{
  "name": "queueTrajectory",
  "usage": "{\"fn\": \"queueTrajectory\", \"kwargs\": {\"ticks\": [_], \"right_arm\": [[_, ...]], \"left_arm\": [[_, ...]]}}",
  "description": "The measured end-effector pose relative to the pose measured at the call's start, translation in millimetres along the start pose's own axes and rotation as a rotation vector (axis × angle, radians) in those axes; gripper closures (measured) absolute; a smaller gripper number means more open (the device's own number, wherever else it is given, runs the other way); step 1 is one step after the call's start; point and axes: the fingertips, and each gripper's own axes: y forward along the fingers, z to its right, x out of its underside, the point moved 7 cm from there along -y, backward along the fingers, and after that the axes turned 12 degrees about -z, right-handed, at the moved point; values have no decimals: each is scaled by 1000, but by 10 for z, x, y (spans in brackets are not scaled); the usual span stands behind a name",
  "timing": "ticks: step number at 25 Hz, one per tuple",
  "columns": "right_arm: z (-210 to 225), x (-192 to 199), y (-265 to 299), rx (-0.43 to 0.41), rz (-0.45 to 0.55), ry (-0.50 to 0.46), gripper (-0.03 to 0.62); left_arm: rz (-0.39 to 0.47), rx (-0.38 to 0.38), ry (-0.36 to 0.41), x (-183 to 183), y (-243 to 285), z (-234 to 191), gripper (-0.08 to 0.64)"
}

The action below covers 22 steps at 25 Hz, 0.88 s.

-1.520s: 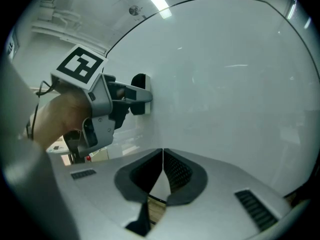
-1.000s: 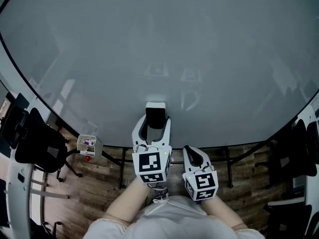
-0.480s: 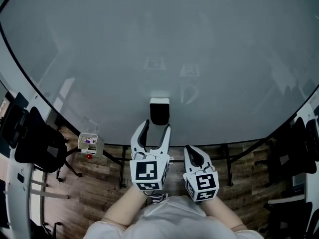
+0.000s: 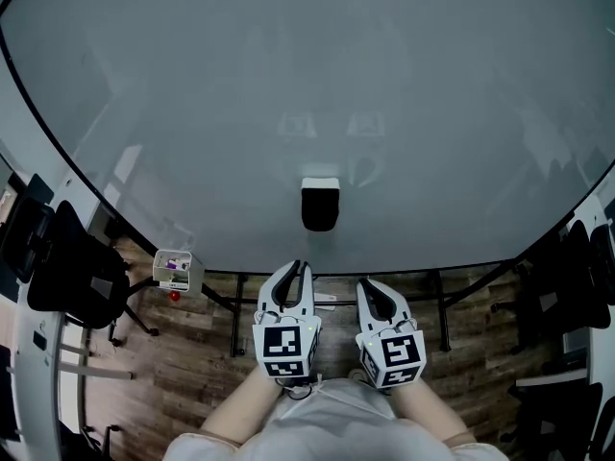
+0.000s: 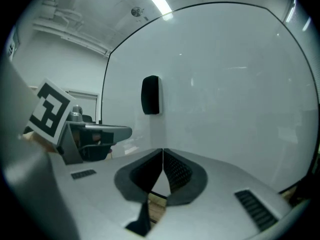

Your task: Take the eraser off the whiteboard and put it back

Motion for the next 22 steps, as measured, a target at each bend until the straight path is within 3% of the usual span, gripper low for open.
{"fn": "queueTrajectory", "kwargs": {"ticks": [10, 22], "right_arm": [[-128, 117, 44, 19, -24, -8, 565], [-127, 45, 62, 26, -25, -24, 566]], "left_arm": [[-70, 102, -3, 338, -10, 103, 543], [-23, 98, 13, 247, -55, 106, 543]]}}
